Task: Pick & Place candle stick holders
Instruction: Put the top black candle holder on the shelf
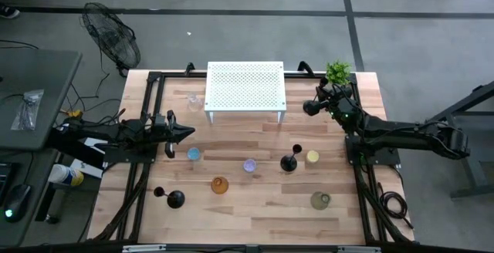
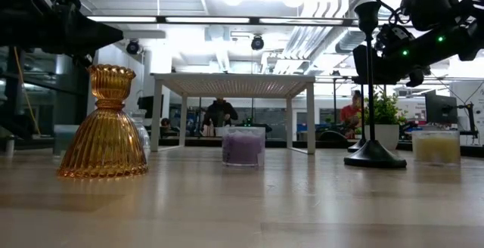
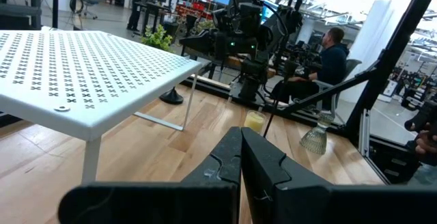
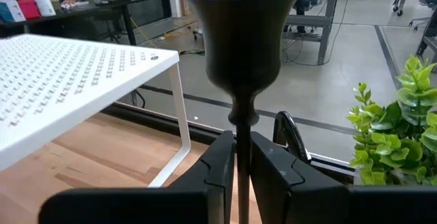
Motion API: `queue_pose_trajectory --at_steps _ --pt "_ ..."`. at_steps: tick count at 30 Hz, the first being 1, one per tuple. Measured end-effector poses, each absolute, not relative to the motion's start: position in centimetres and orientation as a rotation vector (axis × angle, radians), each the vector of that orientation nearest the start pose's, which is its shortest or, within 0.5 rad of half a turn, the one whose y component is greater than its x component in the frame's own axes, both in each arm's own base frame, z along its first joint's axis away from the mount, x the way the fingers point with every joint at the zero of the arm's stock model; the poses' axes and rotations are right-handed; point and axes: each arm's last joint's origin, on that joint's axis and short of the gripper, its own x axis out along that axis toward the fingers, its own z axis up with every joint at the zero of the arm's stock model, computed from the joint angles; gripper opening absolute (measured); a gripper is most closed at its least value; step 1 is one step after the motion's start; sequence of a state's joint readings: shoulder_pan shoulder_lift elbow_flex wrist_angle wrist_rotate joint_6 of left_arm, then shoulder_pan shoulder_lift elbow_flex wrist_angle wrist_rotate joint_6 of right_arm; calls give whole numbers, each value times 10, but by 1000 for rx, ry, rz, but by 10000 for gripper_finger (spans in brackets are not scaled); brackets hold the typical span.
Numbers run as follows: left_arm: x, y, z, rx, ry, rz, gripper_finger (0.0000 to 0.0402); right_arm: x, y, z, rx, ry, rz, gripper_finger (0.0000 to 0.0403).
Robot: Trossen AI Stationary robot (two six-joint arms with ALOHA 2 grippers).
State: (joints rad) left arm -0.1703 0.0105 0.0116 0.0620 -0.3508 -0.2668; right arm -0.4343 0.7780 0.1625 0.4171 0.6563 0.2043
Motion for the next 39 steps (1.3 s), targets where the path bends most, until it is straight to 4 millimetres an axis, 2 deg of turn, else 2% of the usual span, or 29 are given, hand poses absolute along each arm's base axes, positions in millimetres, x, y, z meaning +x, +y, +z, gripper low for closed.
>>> queue_pose_trajectory --at_steps 6,16,31,39 --pt "96 -6 173 -282 -85 171 1 139 -84 197 110 97 -1092 36" --pt "96 -6 173 -282 -85 171 1 147 -87 228 125 59 -1066 36" --pt "96 -6 173 -282 -85 171 1 154 -90 310 102 41 -1067 36" --pt "96 -6 173 -282 -85 171 1 183 -102 357 15 33 -951 36"
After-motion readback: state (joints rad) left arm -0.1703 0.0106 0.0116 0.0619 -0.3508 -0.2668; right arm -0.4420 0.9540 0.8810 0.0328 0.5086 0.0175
